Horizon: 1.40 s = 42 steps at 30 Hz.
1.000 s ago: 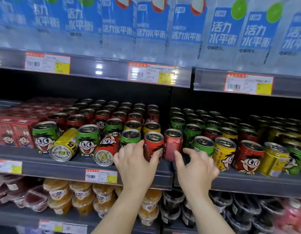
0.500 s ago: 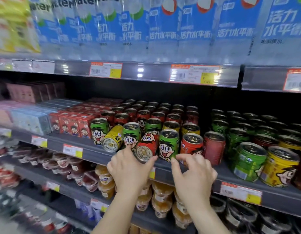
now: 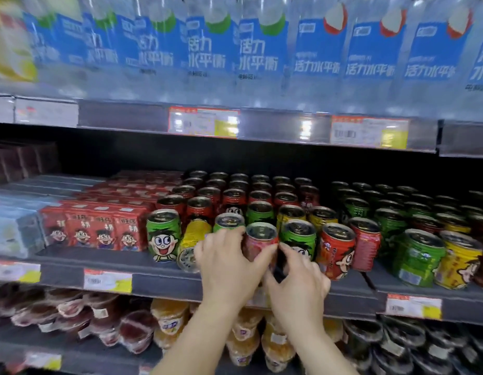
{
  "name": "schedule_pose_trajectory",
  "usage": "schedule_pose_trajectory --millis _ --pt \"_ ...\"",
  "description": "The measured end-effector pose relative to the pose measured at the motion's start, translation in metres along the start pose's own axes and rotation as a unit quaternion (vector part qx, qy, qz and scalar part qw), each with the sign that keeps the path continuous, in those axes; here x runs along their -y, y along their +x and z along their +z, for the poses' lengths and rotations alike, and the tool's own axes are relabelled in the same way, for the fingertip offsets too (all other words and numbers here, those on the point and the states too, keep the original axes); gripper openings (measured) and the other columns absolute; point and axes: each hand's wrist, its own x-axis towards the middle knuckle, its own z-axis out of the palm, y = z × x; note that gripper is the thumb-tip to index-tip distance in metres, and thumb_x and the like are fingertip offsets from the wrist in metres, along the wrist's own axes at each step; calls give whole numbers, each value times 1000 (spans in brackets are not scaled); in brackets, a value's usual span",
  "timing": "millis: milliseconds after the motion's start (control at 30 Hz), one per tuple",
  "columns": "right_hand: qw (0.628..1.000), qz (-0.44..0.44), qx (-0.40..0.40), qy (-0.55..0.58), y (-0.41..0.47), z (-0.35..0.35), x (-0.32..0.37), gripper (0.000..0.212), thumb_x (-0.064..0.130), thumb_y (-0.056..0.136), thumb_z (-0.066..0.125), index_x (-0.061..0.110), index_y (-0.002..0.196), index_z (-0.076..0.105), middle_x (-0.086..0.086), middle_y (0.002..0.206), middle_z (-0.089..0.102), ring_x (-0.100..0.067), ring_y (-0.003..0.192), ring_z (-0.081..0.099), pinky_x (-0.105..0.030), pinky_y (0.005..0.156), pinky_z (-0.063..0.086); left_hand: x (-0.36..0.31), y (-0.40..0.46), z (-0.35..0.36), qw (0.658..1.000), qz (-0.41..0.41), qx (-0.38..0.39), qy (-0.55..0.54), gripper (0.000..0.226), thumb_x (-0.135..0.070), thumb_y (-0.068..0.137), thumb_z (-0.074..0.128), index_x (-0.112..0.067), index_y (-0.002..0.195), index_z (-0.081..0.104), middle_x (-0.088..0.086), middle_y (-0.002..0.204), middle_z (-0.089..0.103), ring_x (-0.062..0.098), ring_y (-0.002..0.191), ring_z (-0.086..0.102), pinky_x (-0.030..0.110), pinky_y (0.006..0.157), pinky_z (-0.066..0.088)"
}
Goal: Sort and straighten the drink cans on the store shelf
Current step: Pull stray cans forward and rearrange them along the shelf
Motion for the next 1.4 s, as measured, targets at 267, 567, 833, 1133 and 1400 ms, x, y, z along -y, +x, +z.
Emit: schedule_pose_trajectory --millis 267,567,833,1133,1400 --pt "994 57 -92 0 -23 17 28 13 43 84 64 34 92 61 19 78 48 -14 90 50 -33 82 25 97 -4 -31 995 -94 8 41 85 -77 56 65 -16 115 61 9 107 63 34 106 53 49 92 36" --pt "995 -45 49 -77 -37 55 72 40 42 90 34 37 114 65 6 88 52 -20 92 46 -36 77 26 103 8 -29 987 -77 72 121 74 -84 60 45 -21 95 63 -2 88 69 24 92 59 40 86 28" --pt "998 -51 19 26 -32 58 86 37 26 89 49 37 124 56 16 92 46 -11 96 42 -33 88 28 104 12 -46 999 -20 27 -34 45 -67 70 54 -33 98 60 -20 75 52 8 81 48 30 85 26" --pt "995 -33 83 36 -26 57 92 48 33 94 48 37 141 38 15 97 44 -8 100 38 -31 90 27 112 16 -55 996 -36 65 -48 57 -58 79 55 -32 130 49 -18 102 53 11 105 48 36 99 30" --pt "988 9 91 -122 -24 55 94 50 71 82 44 41 120 59 14 100 50 -12 103 42 -34 85 27 149 34 -61 991 -117 48 43 84 -69 70 61 -20 136 44 -4 126 60 21 117 54 46 100 37"
